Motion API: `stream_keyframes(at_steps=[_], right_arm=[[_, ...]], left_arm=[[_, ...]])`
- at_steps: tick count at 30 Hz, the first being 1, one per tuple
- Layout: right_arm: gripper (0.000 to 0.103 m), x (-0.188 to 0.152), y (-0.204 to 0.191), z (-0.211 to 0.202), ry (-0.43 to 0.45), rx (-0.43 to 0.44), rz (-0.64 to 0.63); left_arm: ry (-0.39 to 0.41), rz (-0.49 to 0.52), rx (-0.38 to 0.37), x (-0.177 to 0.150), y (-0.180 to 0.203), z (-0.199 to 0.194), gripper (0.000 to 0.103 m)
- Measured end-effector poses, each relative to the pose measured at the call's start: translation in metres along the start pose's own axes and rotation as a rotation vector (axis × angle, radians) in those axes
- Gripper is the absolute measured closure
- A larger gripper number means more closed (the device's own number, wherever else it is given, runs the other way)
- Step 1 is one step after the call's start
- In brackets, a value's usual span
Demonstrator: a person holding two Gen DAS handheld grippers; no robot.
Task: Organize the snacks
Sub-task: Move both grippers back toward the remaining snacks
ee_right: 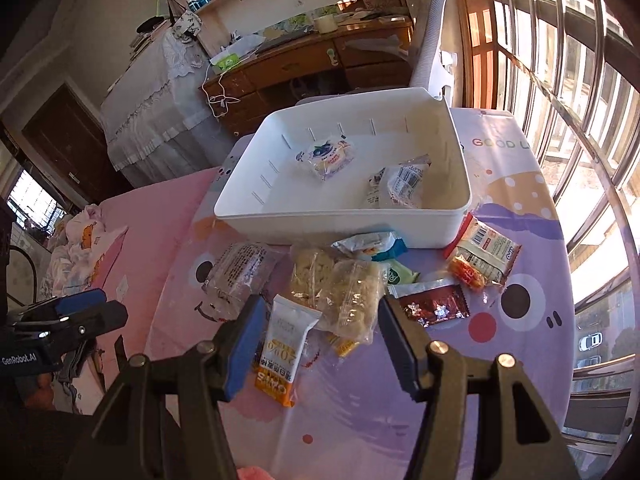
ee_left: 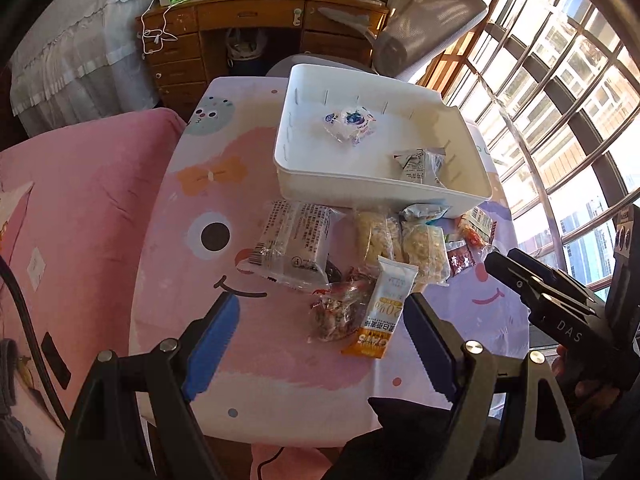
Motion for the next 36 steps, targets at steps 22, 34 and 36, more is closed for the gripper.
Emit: stream_keyframes(at_steps=[22, 34, 36], right_arm=[[0.044, -0.061, -0.077, 0.002, 0.069, -0.322, 0.203], [0.044, -0.081, -0.09, 0.033, -0.008, -0.331, 0.283], [0.044, -0.084, -0.087, 0.04, -0.039, -0.325, 0.289]], left_arm=[[-0.038, 0.287, -0.133, 0.029, -0.077, 0.007, 0.02], [-0.071, 0.293, -0.132, 0.055, -0.088, 0.038, 0.02], [-0.066, 0.299, -0.116, 0.058, -0.087, 0.044, 0.02]])
Point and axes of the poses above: each gripper's, at about its wrist camera, not at the fingertips, and z roughly the way its jaws point, y to its right, x to its top, the point moved 6 cm from there along z, roughly the way its jaws point, and after that the axes turned 3 degrees about -y, right-handed, at the moved point
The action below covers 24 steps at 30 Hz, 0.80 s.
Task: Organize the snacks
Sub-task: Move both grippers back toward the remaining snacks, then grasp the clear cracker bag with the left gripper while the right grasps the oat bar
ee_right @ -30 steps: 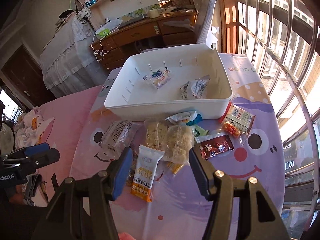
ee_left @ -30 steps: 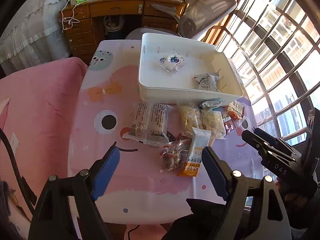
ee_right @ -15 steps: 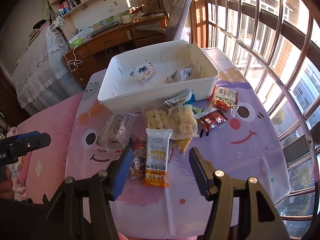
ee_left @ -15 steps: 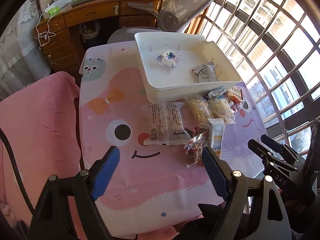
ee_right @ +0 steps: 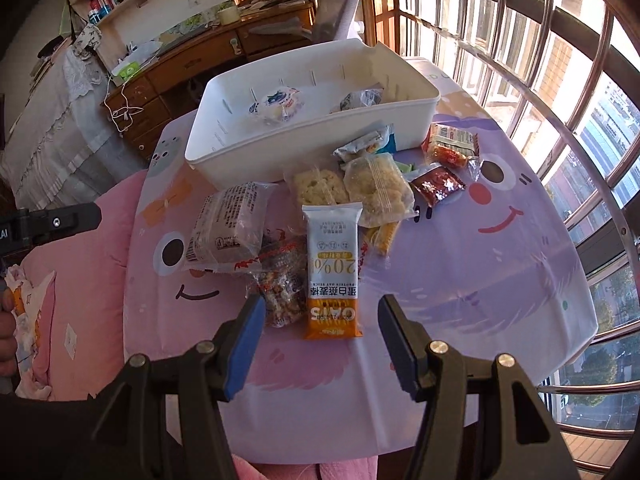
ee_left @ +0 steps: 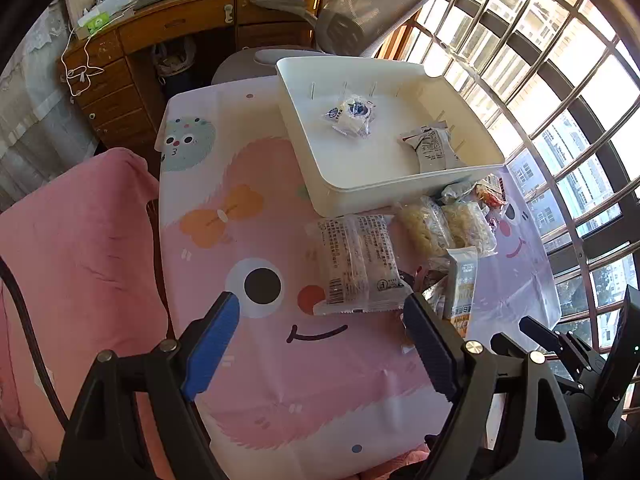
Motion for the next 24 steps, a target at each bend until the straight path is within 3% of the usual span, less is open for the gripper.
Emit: stream_keyframes(at_steps=[4, 8, 14, 24], right_arm=[[0.043, -0.002, 0.001, 0.016, -0.049, -0.006, -0.024], [0.043, 0.0, 0.002, 0.035, -0.111, 0.007, -0.029], [0.043, 0.007, 0.005, 0.061, -0.203, 0.027, -0.059], [0.044, 0.011, 0.003, 0.093, -0.304, 0.077, -0.146]], left_arm=[[-0.04, -0.033, -0.015, 0.006, 0.0, 0.018, 0.02], [-0.103, -0.04, 0.015, 0.01, 0.002, 0.041, 0.02], [-0.24, -0.116, 0.001, 0.012, 0.002, 0.083, 0.02], [-0.352, -0.197, -0.029, 0.019, 0.012, 0.136, 0.02]])
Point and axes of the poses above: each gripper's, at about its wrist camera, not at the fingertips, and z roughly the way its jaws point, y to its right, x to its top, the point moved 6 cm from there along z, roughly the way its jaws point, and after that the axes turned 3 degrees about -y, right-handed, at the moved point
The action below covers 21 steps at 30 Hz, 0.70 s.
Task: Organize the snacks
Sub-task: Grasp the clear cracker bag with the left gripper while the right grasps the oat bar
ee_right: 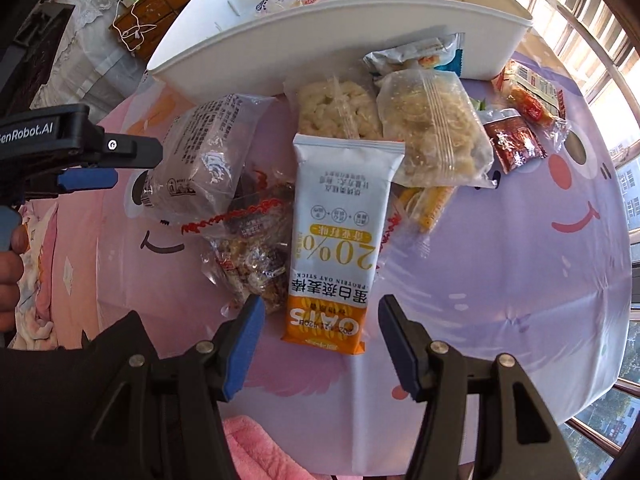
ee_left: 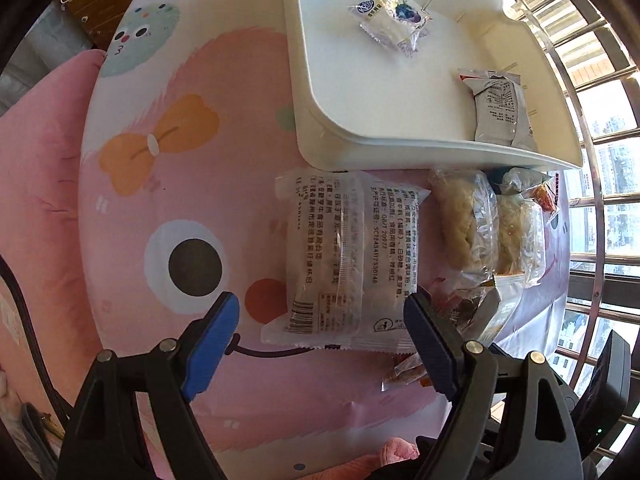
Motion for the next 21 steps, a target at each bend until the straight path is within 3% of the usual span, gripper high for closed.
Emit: stream_keyframes(at_steps=[10, 12, 21], right_arm=[[0.055, 0.012, 0.013, 0.018, -0.055, 0.005, 0.006], [0.062, 0.015, 0.01, 0.023, -0.066, 0.013, 0.006], [0.063, 0.024, 0.005, 0.028, -0.075, 0.004, -0.005]], left_arm=[[-0.072, -0.004, -0.007, 0.02, 0.016, 0.03, 0.02], [-0.094, -0.004, 0.003, 0.022, 0.019, 0.037, 0.02], [-0.124, 0.001, 0.009, 0.025, 0.028, 0.052, 0.029]])
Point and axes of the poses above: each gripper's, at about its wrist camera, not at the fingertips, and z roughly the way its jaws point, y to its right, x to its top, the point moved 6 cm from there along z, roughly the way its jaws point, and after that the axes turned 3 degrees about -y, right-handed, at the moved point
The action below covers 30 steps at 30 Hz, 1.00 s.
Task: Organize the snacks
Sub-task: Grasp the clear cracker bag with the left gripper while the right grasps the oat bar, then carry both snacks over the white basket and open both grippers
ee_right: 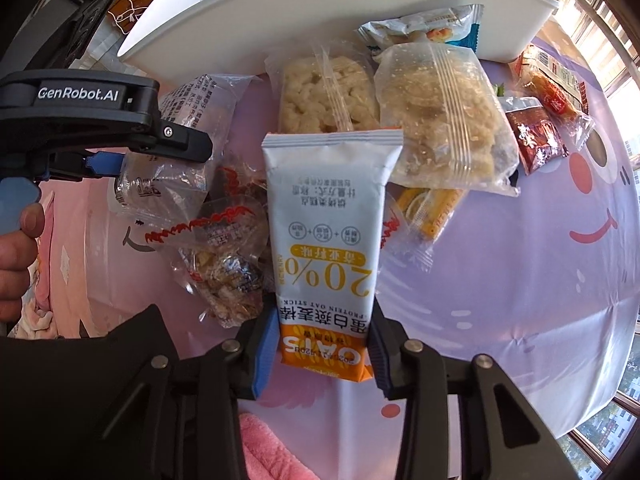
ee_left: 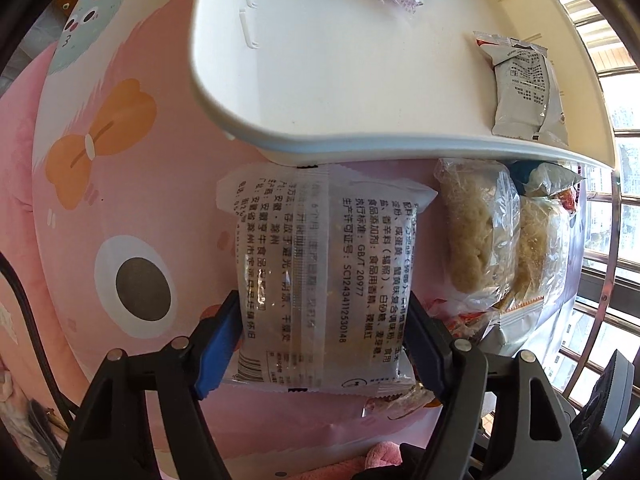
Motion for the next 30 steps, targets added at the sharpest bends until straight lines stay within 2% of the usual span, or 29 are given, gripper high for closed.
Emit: stream_keyframes(at_steps=[7, 14, 24, 30], right_arm=[[0.063, -0.004, -0.004, -0.002, 0.004, -0.008, -0.004], [0.064, -0.007, -0.007, -0.012, 0.041, -0.015, -0.011], [0.064, -0.022, -0.021, -0.043, 0.141, -0.027, -0.029], [0.064, -0.034, -0.03, -0.067, 0.209, -0.037, -0.035]], left_arm=[[0.006, 0.009, 0.006, -0.003, -0.006, -0.01, 0.036], [0.029, -0.005, -0.003, -0.014, -0.008, -0.019, 0.038], [0.114, 0.0, -0.06, -0.053, -0.012, -0.06, 0.038], [0.208, 0.017, -0.092, -0.079, -0.017, -0.093, 0.038]])
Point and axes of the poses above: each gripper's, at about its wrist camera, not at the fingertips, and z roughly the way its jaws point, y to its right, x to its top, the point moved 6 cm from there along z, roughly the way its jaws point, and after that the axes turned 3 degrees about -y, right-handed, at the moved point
